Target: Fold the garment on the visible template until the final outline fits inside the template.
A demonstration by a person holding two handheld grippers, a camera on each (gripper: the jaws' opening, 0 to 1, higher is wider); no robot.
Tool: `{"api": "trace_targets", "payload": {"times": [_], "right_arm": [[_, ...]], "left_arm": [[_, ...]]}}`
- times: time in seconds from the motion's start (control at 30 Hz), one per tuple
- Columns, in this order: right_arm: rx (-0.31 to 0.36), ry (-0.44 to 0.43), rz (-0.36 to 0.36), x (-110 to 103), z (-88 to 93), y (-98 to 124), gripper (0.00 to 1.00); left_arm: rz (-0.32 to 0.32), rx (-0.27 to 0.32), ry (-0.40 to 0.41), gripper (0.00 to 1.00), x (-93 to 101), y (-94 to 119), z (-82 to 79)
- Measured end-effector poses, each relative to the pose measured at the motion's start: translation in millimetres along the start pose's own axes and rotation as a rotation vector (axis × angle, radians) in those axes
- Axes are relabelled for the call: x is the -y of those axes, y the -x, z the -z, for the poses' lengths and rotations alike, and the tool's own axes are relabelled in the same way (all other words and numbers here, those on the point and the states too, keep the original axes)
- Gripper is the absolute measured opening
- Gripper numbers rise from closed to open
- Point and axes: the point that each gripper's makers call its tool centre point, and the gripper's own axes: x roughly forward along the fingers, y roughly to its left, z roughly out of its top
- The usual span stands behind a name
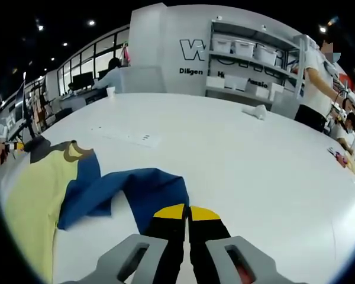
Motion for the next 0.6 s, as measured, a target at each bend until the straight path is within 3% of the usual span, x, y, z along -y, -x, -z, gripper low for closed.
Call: {"api": "trace_targets", "payload": {"times": [0.33,0.6], "right_arm": [[-0.001,0.005,0.01,9.0,-0.4,8.9,0.0],[0.009,0.007,0.036,30.9,4.5,31.7,0.0]], "left_arm": [[-0.003,-0.125,-0.073,0.07,3.1,-19.7,21.7],[0.0,-0.132,-0.093,0.04,4.9,-19.1,20.0]]}}
